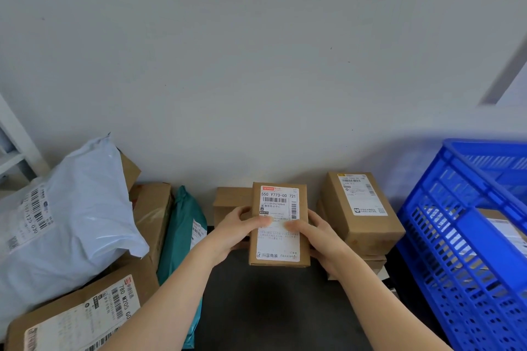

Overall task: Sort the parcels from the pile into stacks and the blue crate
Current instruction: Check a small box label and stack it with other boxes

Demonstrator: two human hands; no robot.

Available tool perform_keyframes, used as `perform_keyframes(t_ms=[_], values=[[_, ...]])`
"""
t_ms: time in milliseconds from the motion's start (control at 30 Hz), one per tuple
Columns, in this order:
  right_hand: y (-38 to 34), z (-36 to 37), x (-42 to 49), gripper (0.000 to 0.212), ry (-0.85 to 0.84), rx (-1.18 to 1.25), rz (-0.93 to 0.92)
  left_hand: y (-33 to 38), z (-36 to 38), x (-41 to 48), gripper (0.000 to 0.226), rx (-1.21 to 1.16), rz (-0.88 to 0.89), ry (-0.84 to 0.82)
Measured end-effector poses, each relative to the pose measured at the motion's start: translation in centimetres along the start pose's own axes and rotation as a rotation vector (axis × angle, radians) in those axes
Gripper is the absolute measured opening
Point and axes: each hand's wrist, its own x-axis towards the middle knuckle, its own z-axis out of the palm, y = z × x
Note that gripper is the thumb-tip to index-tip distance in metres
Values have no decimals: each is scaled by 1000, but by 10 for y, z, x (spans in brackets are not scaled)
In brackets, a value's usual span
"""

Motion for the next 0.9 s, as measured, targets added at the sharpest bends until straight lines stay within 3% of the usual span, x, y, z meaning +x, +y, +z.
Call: perform_keyframes(t_ms=[267, 467, 533, 667, 900], values=[[-8, 1, -7, 35, -50, 6, -4, 4, -2, -2, 81, 164, 52, 6], [-8, 3, 1, 66, -7, 132, 84, 11, -1, -3, 94, 212, 96, -38], [-8, 4, 2, 67, 12, 141, 94, 14, 2, -4, 89, 126, 114, -70], [-15, 9, 3, 46, 43, 111, 76, 21, 9, -4, 82, -45, 84, -109], [-22, 15, 4, 32, 76, 30, 33, 20, 15, 1, 30, -106, 51, -61]])
